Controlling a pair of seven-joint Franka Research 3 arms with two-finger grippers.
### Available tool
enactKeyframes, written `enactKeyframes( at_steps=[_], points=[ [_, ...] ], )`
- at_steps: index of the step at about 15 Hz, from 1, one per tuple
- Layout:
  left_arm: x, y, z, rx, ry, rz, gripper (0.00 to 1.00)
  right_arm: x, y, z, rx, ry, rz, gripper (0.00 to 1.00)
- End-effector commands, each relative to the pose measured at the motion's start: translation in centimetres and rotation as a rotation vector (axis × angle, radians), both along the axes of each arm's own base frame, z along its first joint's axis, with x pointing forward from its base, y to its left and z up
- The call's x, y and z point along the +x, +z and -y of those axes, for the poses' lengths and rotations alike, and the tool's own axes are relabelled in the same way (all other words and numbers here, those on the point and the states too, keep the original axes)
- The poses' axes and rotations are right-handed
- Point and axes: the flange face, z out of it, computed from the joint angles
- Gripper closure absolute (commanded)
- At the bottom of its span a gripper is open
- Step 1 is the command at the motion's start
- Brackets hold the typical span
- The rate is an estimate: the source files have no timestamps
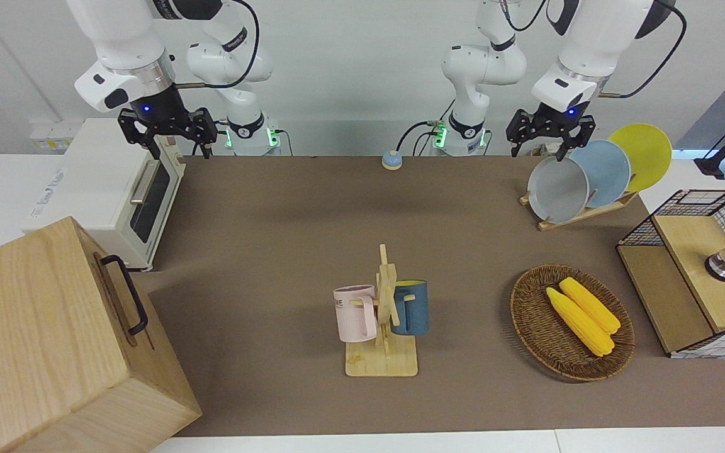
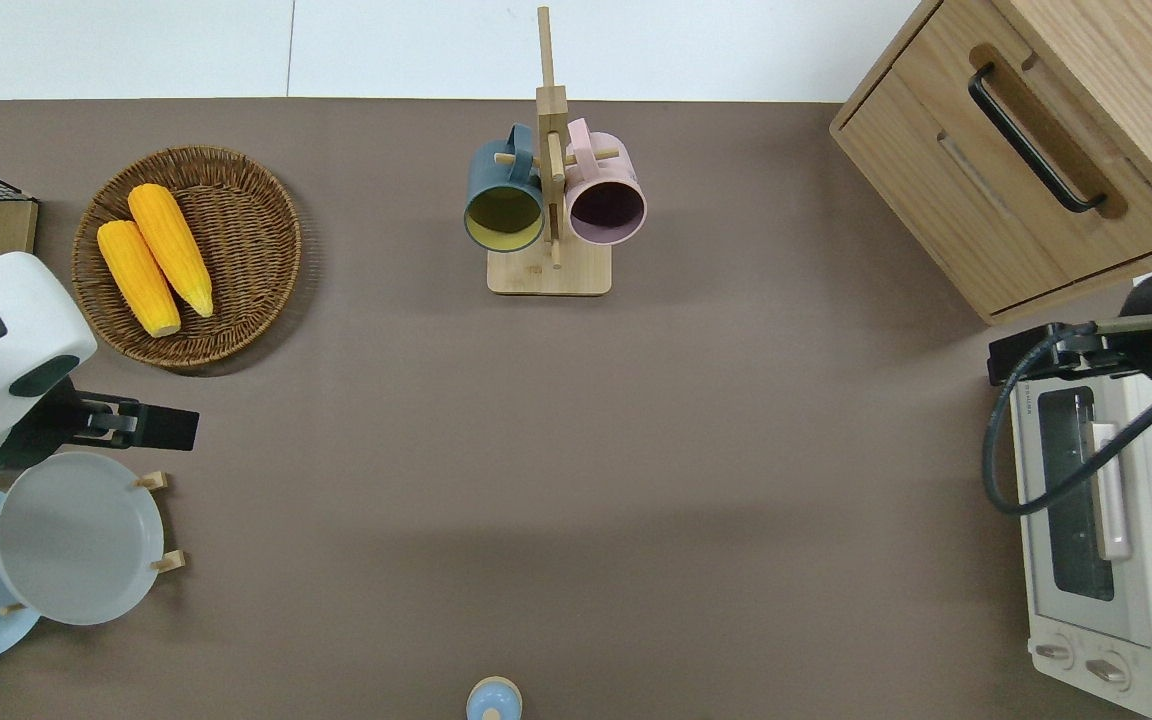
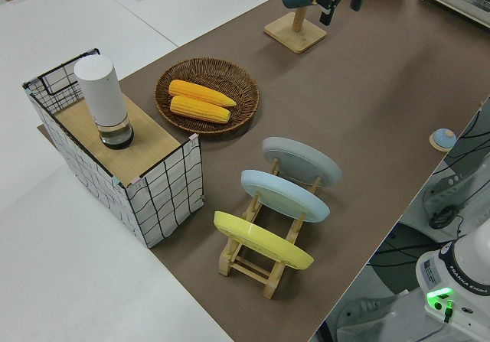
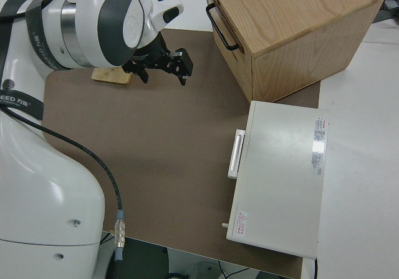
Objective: Pick gray plate from low plate rack and place it on table with left arm
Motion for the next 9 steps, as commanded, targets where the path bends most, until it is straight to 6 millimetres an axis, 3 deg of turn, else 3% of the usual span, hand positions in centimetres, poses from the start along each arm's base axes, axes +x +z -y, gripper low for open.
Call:
enactKeyframes(
  at_steps=[1,9],
  points=[
    [-0.08,0.11,-0.6,-0.002,0.014,-0.011,0.0,0.0,0.27,-0.11,0.003,-0.002,0.005,0.017],
    [-0.4,-0.24,-0.4,0.0,0.014,-0.032,0.0,0.0,0.27,-0.11,0.003,-0.002,0.005,0.017]
  ],
)
